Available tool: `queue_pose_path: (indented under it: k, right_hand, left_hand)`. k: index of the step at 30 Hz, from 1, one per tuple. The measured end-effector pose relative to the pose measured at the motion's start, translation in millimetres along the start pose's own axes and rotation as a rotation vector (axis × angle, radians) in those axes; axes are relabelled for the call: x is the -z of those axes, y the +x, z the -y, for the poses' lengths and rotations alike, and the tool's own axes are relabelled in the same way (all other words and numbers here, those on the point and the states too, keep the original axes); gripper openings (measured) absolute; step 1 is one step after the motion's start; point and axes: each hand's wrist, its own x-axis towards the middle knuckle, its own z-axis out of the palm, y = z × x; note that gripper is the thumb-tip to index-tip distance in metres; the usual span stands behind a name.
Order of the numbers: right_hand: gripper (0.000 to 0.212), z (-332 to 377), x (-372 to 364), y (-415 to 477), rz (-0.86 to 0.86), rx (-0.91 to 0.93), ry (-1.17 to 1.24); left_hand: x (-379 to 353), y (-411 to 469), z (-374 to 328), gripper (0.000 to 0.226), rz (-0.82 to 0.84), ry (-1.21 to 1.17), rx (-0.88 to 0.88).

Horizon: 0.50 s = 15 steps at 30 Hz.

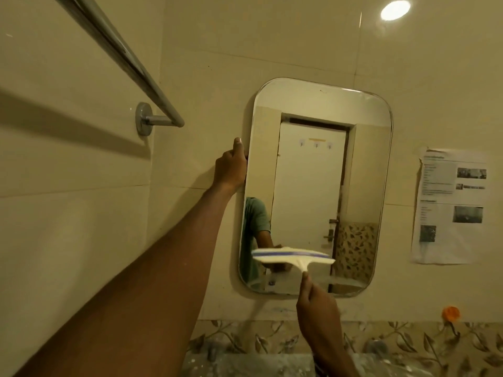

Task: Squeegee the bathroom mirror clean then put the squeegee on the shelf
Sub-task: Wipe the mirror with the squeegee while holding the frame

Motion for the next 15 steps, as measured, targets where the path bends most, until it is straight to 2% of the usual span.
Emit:
queue_pose_path:
  k: [4,9,12,15]
  right_hand:
    - [0.05,62,48,68,-0.116,0.194,0.178]
    - [0.051,155,95,157,-0.184,0.299,0.17]
    - [0.052,148,85,152,-0.182,0.267,0.151]
    - [0.052,97,47,102,-0.12,0.201,0.149]
  left_hand:
    - [5,2,0,0.067,0.019,-0.071,0.049]
    - [4,1,-1,0.065,0.025,-0.107,0.07]
    - [5,2,-1,0.071,0.04,-0.122,0.093]
    - [6,1,0,0.075,0.041,-0.097,0.071]
